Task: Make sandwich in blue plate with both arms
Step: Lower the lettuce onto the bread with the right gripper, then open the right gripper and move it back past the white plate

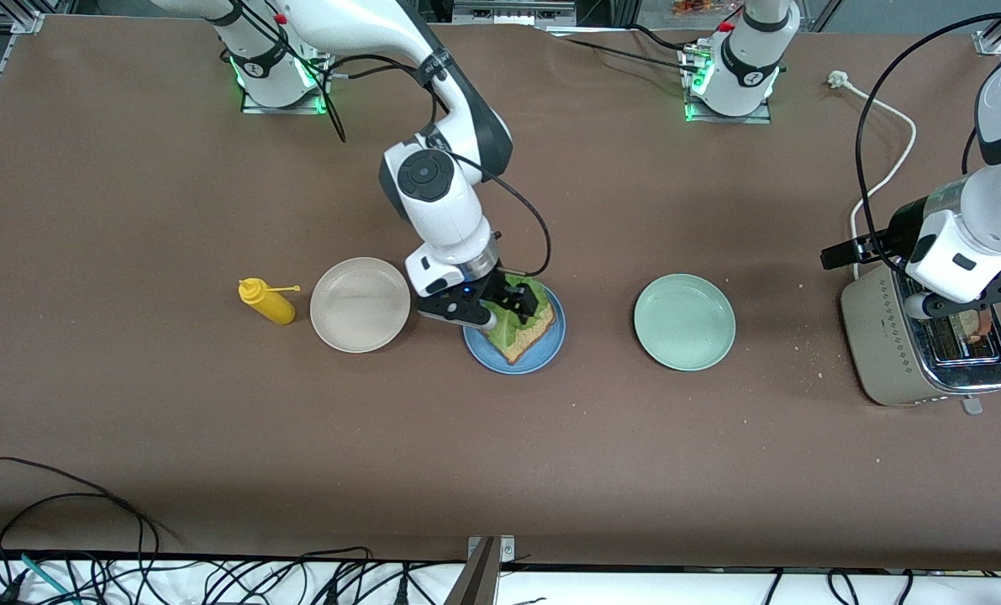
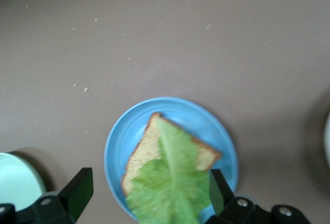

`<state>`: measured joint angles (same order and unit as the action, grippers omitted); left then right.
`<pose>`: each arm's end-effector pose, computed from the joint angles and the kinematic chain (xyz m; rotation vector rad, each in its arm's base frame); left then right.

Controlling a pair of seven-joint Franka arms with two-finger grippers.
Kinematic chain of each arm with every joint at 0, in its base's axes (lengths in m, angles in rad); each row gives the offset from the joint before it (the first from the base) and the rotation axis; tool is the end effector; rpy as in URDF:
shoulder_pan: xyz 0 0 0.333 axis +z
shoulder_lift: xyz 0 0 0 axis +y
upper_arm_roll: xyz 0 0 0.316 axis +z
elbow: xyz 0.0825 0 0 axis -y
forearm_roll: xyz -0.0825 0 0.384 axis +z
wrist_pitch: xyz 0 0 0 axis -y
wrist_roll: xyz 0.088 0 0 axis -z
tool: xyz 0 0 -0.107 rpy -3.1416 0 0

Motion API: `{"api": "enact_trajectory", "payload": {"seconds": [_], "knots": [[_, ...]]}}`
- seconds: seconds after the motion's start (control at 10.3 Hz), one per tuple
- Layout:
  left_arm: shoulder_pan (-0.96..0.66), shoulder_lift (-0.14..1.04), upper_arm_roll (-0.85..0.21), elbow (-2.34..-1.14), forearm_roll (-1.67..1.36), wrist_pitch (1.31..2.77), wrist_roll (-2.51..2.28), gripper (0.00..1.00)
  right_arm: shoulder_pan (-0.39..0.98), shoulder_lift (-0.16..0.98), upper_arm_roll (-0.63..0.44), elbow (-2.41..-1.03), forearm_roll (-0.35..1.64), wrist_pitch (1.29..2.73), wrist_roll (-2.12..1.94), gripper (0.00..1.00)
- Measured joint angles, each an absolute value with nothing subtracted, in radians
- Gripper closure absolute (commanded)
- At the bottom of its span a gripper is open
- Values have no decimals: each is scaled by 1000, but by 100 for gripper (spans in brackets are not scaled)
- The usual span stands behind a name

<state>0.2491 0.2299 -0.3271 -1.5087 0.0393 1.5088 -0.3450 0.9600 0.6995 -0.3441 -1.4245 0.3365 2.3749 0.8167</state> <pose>0.6037 -0.0240 0.5213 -3.0835 -0.4112 0.3436 0.5747 0.4806 0.3303 -2.8572 0.4341 -0.2668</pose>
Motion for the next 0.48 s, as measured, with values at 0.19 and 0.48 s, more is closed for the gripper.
{"api": "enact_trajectory", "payload": {"seconds": [0.19,0.48], "knots": [[251,230,-327,-1509,39,1509,-344,0,959,647,-402,-1424,227,2229,743,0],[253,230,-327,-1509,39,1509,-343,0,959,580,-528,-1424,174,1980,500,0]]}}
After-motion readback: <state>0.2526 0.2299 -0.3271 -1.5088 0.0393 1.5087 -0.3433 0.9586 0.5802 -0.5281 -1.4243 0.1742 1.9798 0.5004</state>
